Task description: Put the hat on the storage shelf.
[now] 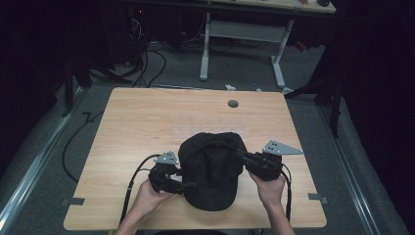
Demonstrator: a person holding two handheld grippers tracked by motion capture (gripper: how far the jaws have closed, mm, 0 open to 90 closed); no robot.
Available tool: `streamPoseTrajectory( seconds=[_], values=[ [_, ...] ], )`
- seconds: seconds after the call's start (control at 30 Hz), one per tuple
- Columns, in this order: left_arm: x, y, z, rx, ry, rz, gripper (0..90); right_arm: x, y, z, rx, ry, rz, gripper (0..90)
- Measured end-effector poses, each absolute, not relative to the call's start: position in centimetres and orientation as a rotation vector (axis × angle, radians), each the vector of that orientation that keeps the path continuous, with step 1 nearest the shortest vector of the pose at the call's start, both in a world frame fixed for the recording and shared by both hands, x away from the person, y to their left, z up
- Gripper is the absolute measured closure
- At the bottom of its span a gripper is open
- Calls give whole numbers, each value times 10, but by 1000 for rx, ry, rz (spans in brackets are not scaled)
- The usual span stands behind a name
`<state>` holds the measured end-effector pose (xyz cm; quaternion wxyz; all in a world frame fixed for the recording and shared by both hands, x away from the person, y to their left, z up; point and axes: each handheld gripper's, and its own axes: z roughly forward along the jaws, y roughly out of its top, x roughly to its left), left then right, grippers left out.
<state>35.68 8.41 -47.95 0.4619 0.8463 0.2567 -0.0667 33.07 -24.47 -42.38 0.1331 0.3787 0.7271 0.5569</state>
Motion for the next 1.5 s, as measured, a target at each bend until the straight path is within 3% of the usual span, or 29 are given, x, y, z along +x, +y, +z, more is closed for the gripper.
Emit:
streamPoseTrajectory(
  seconds=[0.43,0.63,1.03,1.13,1.5],
  values=[
    [355,96,-467,2017,590,-215,537,335,-244,-422,1085,2080,1575,850],
    [356,98,-465,2003,567,-261,656,337,-243,-421,1070,2068,1548,842],
    [354,104,-457,1941,504,-366,850,340,-239,-419,1049,2050,1564,787],
    [353,106,-455,1923,496,-383,860,340,-239,-418,1050,2038,1584,764],
    [353,117,-449,1895,527,-319,863,339,-251,-420,1113,1983,1633,449]
  ],
)
